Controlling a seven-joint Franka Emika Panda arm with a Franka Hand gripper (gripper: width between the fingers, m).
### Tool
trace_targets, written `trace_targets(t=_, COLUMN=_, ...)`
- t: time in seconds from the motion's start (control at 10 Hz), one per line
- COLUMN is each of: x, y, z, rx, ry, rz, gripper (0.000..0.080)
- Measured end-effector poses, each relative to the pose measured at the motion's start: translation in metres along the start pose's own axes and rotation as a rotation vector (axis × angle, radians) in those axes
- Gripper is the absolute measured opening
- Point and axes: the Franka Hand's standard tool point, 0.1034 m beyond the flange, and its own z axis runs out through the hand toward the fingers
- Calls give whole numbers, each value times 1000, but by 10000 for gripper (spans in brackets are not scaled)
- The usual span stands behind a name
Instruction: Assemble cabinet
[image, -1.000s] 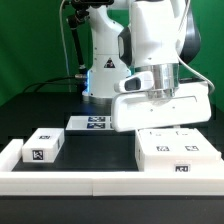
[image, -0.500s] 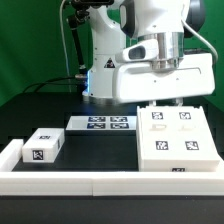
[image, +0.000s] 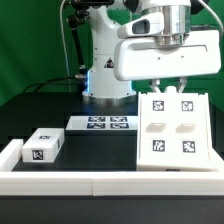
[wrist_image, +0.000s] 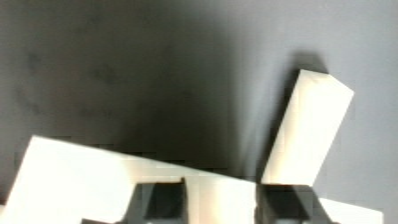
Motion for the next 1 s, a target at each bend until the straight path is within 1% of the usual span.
trace_targets(t=0.3, x=-1, y=0, z=0, rx=0, ry=-2, rz=0, gripper=169)
trace_targets(t=0.4, x=2, y=0, z=-4, rx=0, ry=-19, rz=-1, gripper=169)
trace_targets(t=0.7, x=20, y=4, z=-18, rx=-2, ry=-23, rz=0, gripper=152)
trace_targets(t=1.0, x=33, y=3, z=-25, rx=-2, ry=-11, rz=-3, gripper=128)
